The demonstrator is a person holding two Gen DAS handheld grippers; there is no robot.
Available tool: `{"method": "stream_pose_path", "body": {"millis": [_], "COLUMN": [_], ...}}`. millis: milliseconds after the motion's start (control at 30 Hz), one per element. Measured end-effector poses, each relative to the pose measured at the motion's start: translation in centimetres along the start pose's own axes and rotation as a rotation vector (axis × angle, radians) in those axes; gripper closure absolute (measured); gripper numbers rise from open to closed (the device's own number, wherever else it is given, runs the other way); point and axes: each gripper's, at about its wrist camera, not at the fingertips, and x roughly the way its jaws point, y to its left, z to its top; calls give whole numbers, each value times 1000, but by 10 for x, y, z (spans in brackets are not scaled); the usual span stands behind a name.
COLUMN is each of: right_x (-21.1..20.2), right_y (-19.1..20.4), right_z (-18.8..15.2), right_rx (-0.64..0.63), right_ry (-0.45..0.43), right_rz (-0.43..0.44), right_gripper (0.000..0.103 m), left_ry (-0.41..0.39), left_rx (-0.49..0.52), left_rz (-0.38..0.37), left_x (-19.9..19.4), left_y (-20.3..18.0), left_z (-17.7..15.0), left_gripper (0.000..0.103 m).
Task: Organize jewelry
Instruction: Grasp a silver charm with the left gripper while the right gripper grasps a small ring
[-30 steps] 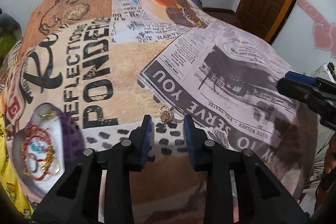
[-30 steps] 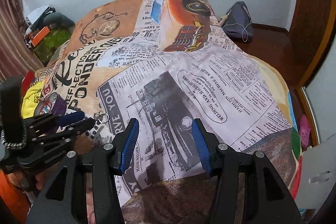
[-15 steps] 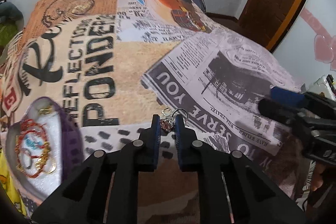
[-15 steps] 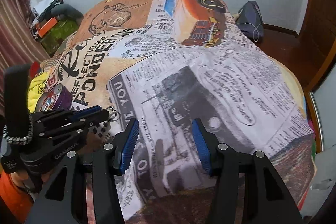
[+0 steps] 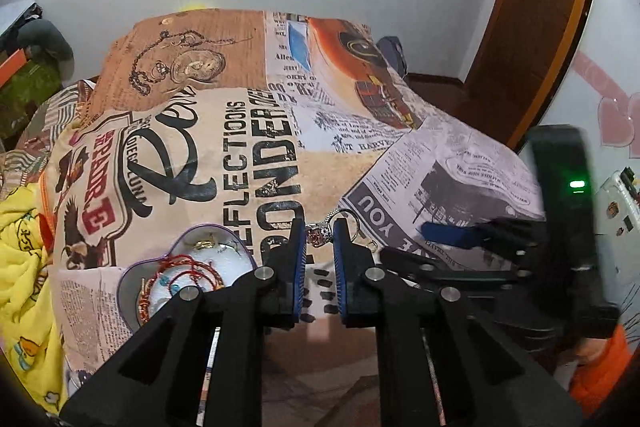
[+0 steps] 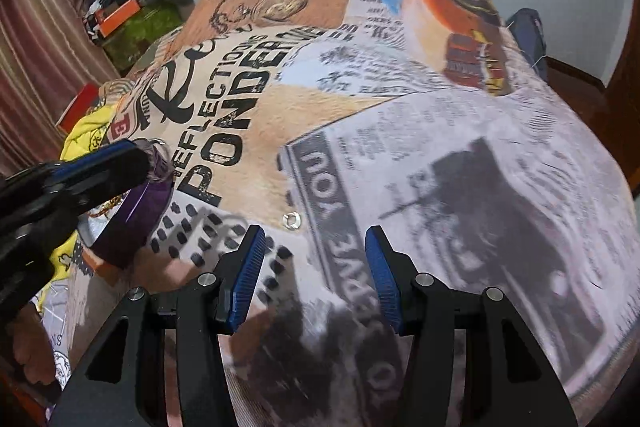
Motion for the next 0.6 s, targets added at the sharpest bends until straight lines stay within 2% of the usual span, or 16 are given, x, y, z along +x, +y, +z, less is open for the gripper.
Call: {"method": "stream_pose_path", "body": {"millis": [133,300,367,600], "right_x": [14,24,24,20], "right_y": [5,15,16,14], "right_z": [4,1,1,0], "right_rx": [-14,-58,-67,-50], "right_ry": [36,32,22,16], "right_rz": [20,-9,-27,-19], "right_gripper": [79,83,94,94], "left_ry": [-22,-27,-23,-21], "left_rx": [2,5,-2,-31], "left_rz": [-9,-19,-24,-17], "left_x": [-4,0,0,-3], "left_y": [4,6,9,20], "left_z": [0,-3,-6,-11], "left_gripper": [91,91,91,91]}}
